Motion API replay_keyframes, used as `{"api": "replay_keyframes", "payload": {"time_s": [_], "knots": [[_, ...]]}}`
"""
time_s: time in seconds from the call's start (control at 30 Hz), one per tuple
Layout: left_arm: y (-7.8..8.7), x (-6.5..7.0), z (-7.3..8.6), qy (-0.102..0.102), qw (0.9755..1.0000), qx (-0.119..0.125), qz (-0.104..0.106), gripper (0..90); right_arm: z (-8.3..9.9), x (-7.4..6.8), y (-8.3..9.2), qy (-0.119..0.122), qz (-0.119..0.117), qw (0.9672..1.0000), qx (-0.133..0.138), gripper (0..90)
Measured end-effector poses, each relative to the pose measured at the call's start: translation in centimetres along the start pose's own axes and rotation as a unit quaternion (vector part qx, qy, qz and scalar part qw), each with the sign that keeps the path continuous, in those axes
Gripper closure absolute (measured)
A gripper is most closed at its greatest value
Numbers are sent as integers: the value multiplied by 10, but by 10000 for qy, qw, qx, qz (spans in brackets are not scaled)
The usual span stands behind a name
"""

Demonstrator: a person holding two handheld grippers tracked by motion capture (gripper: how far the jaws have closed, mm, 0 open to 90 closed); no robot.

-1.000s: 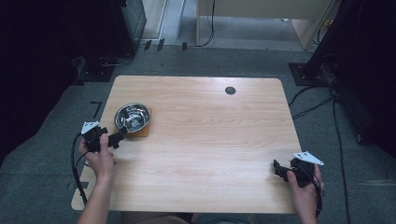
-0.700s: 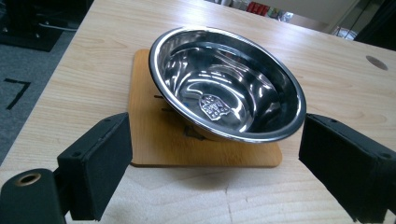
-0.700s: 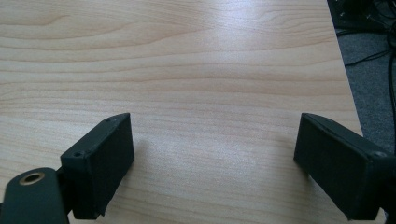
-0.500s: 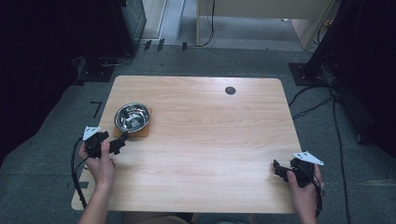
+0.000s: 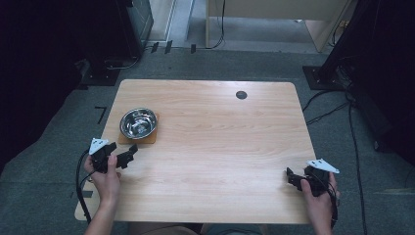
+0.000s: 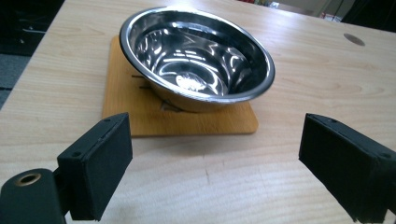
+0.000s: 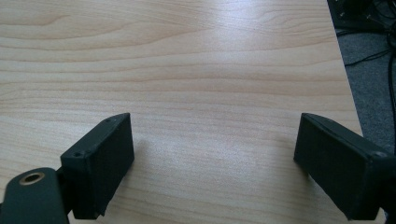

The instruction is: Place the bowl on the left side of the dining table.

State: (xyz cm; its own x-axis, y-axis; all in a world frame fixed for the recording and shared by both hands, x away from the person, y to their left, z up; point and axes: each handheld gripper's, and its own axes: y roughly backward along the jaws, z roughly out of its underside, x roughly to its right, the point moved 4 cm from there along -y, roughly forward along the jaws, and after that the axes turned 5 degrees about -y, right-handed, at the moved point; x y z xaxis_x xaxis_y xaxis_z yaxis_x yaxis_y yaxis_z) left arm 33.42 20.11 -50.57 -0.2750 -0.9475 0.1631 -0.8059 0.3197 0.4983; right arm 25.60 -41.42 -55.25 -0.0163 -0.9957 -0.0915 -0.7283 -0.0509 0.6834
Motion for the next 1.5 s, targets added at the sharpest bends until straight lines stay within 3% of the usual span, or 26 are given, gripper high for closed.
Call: {"api": "replay_keyframes", "payload": {"time_s": [0.7,1.13,1.5], "knots": [[19,-4,36,-1,9997,-184,146,96,0,0,0,0,0,10000,-1,114],[35,-11,48,-111,9997,-203,42,96,0,0,0,0,0,10000,0,114],[49,-22,57,-47,9997,-225,13,96,0,0,0,0,1,10000,-1,114]]}}
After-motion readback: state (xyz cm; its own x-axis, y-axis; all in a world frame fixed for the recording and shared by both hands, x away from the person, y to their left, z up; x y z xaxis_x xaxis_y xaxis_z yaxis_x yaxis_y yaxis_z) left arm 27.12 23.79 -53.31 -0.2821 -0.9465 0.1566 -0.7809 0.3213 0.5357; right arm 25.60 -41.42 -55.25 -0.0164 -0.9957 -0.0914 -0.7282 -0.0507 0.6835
